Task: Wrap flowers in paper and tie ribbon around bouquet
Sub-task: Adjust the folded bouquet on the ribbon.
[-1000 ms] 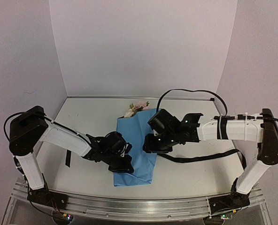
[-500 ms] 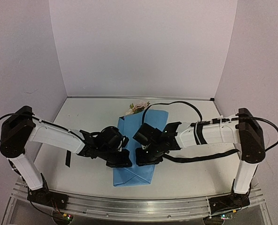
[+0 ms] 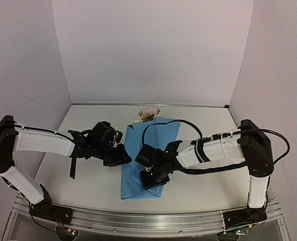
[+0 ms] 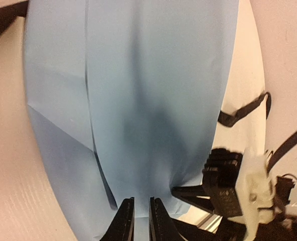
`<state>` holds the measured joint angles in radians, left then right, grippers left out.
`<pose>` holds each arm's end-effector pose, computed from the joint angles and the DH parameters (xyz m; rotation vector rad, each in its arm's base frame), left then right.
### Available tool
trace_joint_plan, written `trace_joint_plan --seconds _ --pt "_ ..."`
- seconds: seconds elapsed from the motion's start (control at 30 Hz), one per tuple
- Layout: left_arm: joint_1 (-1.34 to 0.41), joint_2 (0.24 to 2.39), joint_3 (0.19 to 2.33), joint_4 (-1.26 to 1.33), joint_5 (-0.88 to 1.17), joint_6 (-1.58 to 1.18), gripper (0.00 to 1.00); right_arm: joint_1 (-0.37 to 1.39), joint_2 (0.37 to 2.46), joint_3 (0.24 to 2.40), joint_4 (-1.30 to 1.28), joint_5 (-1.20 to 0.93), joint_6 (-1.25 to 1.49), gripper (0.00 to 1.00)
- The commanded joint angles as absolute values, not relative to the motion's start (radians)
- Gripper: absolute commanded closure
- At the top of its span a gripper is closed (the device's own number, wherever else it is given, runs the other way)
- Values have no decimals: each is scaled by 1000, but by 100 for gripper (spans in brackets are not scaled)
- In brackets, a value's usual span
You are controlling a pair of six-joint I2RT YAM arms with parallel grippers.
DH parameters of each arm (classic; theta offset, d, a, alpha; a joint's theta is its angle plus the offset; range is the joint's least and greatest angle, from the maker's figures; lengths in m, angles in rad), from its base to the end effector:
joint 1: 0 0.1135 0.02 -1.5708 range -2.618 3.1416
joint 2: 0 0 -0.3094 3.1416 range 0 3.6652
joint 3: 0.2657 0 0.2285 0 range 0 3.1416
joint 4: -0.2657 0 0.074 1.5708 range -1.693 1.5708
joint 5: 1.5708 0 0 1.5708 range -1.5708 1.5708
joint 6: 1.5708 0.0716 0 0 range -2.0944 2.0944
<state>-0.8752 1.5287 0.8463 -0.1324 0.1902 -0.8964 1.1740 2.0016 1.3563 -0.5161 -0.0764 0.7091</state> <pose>0.1914 -0.2504 0.2251 0.0720 2.6383 -0.9702 0.1570 0.3888 0.1766 -0.6929 2.8268 0.5539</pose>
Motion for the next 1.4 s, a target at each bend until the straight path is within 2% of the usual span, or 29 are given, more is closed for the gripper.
trace_joint_plan --seconds 0.0,0.3,0.57,0.67,0.97,1.1,1.27,1.37 --pt "-817 1532 883 -170 255 -865 80 1184 2020 1381 -521 -75 692 57" --pt "-813 1709 978 -169 297 -831 65 1187 2017 1376 -516 -72 693 58" --pt "-800 1809 1030 -134 313 -833 62 1189 2013 1374 -512 -70 695 58" --pt "-797 1830 1039 -109 322 -838 67 1189 2011 1373 -510 -70 697 58" --pt "-794 1802 1002 -45 345 -853 99 1189 2002 1365 -505 -66 699 58" --pt "-794 1751 968 -64 305 -863 100 1189 1989 1369 -506 -53 697 57" --pt "-796 1696 891 -58 274 -893 100 1189 1968 1386 -506 -27 687 47" --pt "-806 1677 854 -38 265 -914 100 1190 1966 1405 -508 -21 672 45"
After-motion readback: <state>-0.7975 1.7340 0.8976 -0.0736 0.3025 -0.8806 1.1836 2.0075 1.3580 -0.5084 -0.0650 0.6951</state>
